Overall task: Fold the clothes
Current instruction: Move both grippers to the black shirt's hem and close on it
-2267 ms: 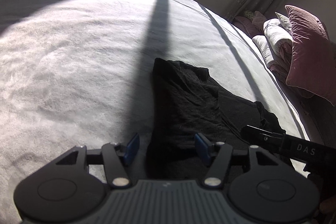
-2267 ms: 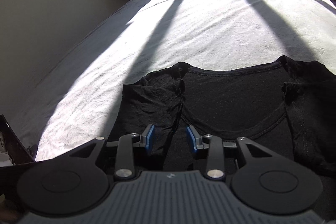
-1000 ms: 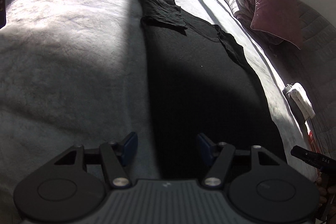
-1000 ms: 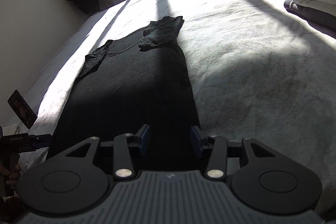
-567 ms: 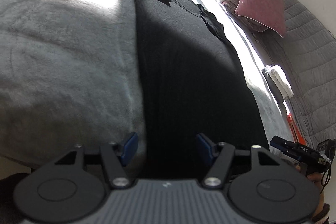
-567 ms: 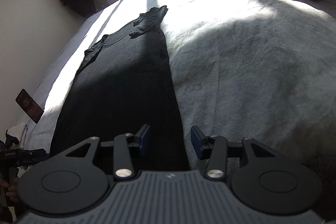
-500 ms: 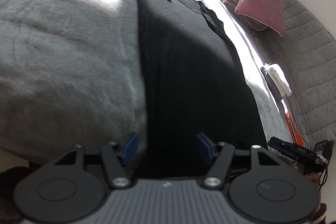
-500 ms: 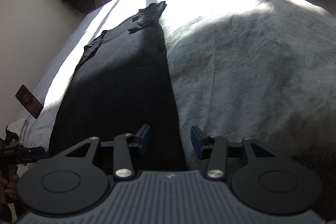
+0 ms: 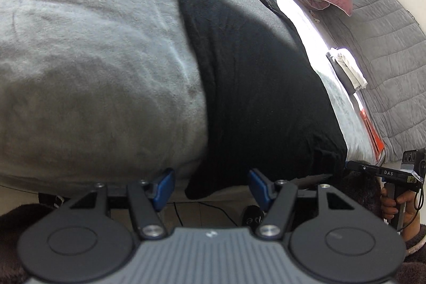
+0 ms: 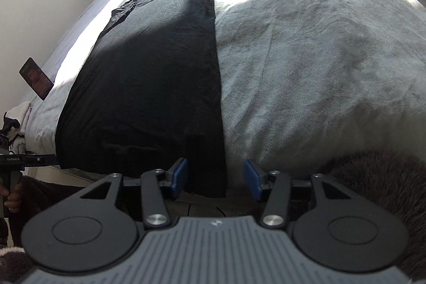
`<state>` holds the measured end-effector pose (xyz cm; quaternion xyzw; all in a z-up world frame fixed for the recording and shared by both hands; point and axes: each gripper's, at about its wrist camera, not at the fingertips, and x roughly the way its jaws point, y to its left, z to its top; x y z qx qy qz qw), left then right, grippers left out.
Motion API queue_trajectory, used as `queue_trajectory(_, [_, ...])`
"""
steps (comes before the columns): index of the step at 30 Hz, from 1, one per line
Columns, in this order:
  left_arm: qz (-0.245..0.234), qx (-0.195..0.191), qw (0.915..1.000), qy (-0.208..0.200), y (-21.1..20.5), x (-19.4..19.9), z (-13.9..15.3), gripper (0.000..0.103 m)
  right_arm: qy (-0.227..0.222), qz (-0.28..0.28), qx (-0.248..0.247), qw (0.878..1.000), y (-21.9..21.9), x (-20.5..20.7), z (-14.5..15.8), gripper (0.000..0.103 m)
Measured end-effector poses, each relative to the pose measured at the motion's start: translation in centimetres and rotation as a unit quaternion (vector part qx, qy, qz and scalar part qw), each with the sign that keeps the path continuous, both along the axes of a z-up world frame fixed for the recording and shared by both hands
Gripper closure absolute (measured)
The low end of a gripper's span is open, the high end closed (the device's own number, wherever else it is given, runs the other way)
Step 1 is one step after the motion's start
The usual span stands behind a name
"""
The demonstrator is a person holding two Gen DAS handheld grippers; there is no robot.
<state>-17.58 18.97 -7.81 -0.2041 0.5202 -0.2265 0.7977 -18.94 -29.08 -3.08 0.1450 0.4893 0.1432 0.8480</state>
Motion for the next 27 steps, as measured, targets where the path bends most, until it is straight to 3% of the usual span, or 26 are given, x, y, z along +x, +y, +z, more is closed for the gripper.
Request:
queue_trajectory(12, [-0.022,0.01,0.9994,0.026,-1.1,1.3,-1.9,0.04,0.027,0.035,-0.034,0.998,0.8,0.4,-0.9,0.048])
queue_trajectory(18, [-0.028,0.008,0.999,0.034,-1.2,1.4,-2.2,0.043,0.031,0.043,-0.026,0.998,0.9,0.6,-1.2,0.041])
queue_trajectory(19, [-0.03,0.004,0.999,0.033,-1.2,1.4,-2.2,0.044,0.031,0.046,-0.027,0.998,1.0,0.6,-1.2,0.04])
queue_trajectory(21, [-0.036,-0.007,0.9988,0.031,-1.3,1.3,-2.1,0.056,0.031,0.049,-0.03,0.998,1.0,0.5,-1.1,0.041])
queue_trajectory(23, [-0.042,-0.017,0.9986,0.029,-1.3,1.2,-1.9,0.061,0.033,0.053,-0.031,0.998,1.1,0.5,-1.1,0.046])
queue_trajectory(27, [-0.052,-0.037,0.9977,0.024,-1.2,0.9,-1.7,0.079,0.054,0.055,0.004,0.997,0.5,0.8,-1.7,0.081])
